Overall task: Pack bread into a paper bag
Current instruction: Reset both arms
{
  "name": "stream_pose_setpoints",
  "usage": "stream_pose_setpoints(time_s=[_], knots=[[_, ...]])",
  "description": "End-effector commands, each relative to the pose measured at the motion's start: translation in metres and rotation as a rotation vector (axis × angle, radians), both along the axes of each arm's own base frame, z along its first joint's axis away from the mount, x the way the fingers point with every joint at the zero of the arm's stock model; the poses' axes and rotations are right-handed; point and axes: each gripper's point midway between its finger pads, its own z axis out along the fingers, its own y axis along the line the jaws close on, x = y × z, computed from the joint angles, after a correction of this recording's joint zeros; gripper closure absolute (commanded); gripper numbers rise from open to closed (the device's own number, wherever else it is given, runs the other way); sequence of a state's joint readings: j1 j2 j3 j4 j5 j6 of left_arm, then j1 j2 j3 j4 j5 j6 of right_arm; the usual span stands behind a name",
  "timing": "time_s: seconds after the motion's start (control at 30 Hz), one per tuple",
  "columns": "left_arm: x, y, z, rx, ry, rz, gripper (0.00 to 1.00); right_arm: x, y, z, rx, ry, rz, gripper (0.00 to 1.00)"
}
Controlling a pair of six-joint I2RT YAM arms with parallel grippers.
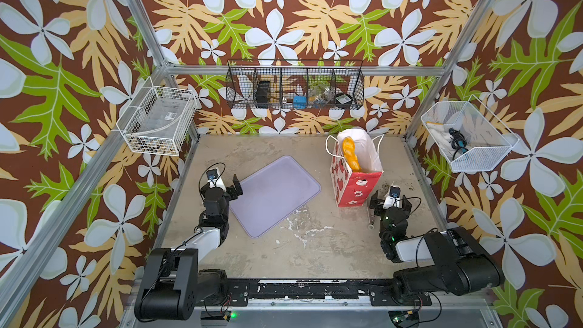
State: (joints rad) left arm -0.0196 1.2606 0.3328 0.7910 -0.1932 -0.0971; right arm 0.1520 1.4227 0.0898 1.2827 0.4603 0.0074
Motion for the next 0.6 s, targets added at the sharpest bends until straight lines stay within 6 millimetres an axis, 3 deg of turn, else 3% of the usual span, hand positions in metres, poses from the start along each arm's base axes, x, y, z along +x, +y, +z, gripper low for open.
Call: stream_pose_setpoints(time_s=[0.0,0.07,0.13,0.2,0.37,0.43,0.5,0.57], knots=[[0.006,-0.023,0.038,0.045,-0.179,-0.141,0.0,0.004,0.009,0.019,0.033,-0.122,0.101,0.0],[0.008,-0.035,0.035,0.029,-0.169,-0.21,0.0,0.007,0.008,0.021,0.021,-0.132,0.089,0.0],[0.009,-0.038,0.033,0.017,-0.154,-0.225,0.0,0.016,0.008,0.008,0.041,-0.041,0.078,0.0],[0.004,-0.033,0.025,0.009,-0.113,-0.197,0.0,0.027,0.007,0.008,0.044,-0.029,0.074,0.0],[-0.025,-0.01,0.0,0.031,-0.122,-0.068,0.0,0.025,0.007,0.006,0.047,-0.02,0.075,0.0],[-0.02,-0.02,0.006,0.006,-0.164,-0.121,0.0,0.025,0.007,0.007,0.046,-0.024,0.075,0.0],[-0.016,-0.029,-0.009,0.018,-0.133,-0.176,0.0,0.026,0.007,0.006,0.048,-0.021,0.075,0.0],[-0.022,-0.03,-0.009,0.016,-0.188,-0.188,0.0,0.025,0.007,0.007,0.047,-0.022,0.076,0.0]])
